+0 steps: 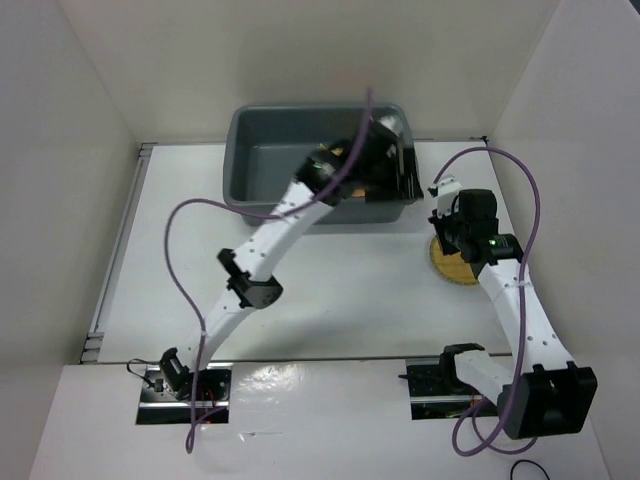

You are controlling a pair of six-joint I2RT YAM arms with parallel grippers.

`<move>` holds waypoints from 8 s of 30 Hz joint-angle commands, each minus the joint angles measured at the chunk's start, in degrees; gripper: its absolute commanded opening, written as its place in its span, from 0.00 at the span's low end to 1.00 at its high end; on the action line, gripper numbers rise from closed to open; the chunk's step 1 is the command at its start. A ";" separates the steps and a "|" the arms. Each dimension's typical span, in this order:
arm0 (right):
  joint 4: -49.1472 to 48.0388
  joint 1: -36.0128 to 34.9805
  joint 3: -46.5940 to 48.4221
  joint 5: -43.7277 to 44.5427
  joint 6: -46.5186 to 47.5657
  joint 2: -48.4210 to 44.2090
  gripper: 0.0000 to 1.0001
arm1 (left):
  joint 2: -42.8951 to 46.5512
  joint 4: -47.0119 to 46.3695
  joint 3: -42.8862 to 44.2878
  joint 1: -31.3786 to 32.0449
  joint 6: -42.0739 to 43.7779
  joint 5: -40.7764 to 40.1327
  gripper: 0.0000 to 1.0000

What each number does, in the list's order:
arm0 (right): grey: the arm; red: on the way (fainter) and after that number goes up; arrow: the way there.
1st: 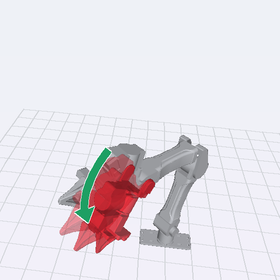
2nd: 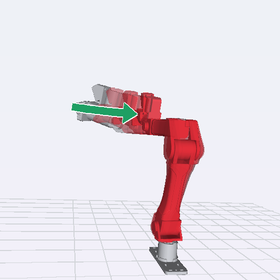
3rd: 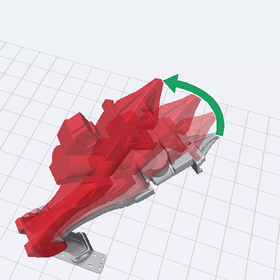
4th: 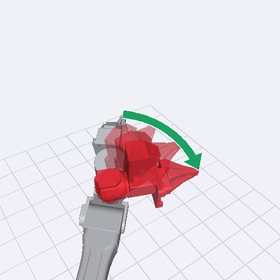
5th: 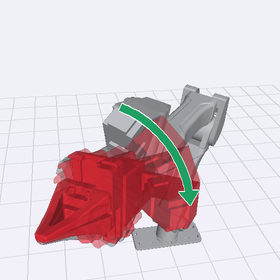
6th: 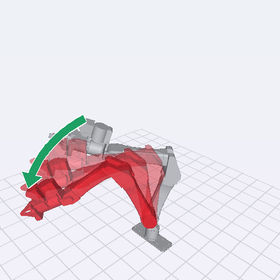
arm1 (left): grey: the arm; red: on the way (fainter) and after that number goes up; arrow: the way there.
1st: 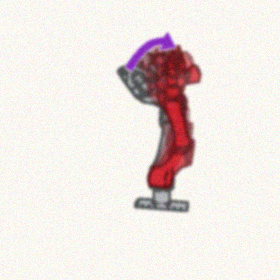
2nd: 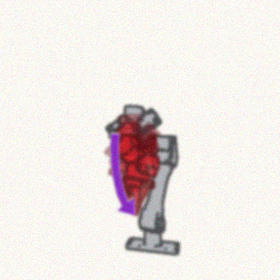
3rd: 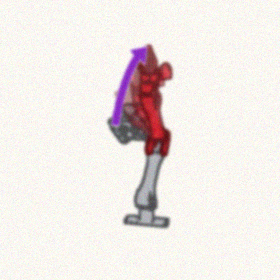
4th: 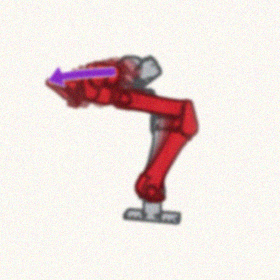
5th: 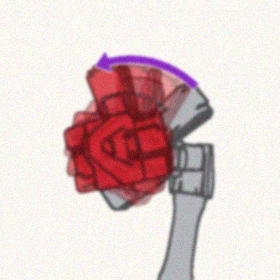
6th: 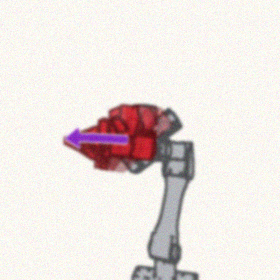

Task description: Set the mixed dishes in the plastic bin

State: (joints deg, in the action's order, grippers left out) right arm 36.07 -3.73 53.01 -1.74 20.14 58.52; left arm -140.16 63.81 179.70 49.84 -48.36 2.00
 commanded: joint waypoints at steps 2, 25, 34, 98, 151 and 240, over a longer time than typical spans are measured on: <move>-5.22 1.00 -2.55 2.69 -0.45 4.13 0.00 | -4.42 10.63 0.13 5.34 -1.82 -7.88 0.75; -10.06 2.06 -6.61 17.89 -4.14 17.93 0.00 | 49.89 -28.57 -103.58 9.92 -12.20 -28.37 0.71; -11.20 2.06 -7.22 19.76 -5.38 24.71 0.12 | 54.28 -29.62 -112.28 9.92 -12.28 -26.00 0.70; -6.02 2.06 -2.56 12.98 -0.89 27.78 0.00 | 66.07 -50.72 -130.04 2.98 -12.29 -11.32 0.67; 4.08 -1.19 1.30 -10.82 9.82 36.05 0.04 | 41.90 -80.07 -124.68 -0.71 -15.98 11.62 0.65; 5.49 -0.58 2.62 -11.18 8.86 33.94 0.01 | 16.41 -55.03 -97.52 -12.67 19.09 52.05 0.75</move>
State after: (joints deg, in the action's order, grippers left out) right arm 39.77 -3.99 53.30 -11.25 28.23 92.25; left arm -122.89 7.05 79.75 36.58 -32.08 50.81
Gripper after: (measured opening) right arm 0.013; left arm 0.751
